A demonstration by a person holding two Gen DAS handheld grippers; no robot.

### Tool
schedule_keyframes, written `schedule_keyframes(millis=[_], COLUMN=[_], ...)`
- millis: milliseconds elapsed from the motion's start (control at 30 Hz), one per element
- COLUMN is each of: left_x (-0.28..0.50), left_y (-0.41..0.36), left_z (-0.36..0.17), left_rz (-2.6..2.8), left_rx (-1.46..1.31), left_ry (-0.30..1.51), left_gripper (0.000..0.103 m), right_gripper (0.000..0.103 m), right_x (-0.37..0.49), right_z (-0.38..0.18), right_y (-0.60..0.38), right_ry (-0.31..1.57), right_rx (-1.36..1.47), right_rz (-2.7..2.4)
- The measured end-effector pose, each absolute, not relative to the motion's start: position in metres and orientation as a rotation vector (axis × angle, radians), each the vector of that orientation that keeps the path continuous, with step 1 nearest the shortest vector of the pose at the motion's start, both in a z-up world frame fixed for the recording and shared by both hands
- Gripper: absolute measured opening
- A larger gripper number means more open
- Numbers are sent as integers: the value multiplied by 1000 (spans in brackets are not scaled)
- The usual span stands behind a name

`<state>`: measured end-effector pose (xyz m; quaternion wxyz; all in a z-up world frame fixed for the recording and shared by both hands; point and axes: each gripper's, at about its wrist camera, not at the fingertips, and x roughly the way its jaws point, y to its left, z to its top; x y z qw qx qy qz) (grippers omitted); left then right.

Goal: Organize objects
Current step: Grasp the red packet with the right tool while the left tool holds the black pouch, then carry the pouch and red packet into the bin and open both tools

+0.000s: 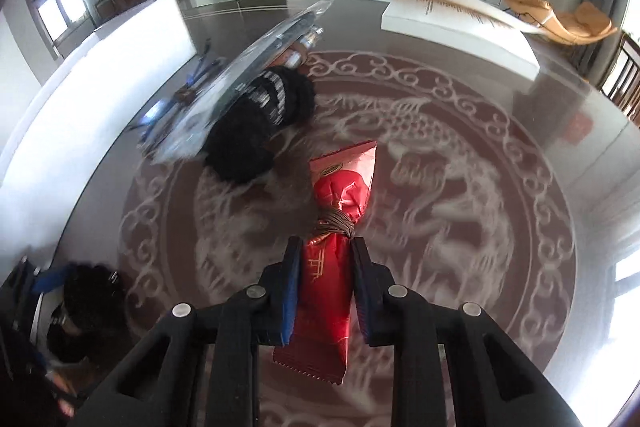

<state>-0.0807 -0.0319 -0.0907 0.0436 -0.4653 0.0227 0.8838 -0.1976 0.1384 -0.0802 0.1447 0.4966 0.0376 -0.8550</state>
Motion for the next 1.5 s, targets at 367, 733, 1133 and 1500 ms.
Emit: schedule_keyframes(millis=[367, 733, 1133, 1500], left_x=[-84, -82, -54, -6], left_y=[-33, -37, -41, -126], left_z=[-90, -85, -33, 63], left_rz=[2682, 2624, 2576, 2682], left_rx=[-1433, -1406, -1178, -985], left_ry=[83, 143, -94, -262], left_gripper=[103, 72, 31, 31], right_gripper=[26, 42, 21, 21], right_x=[-81, -90, -55, -28], right_z=[-72, -79, -39, 46], right_y=[161, 134, 140, 65], right_ry=[-158, 81, -212, -288], right_rx=[1464, 1515, 1376, 1089], right_rz=[-2494, -2469, -2490, -2390])
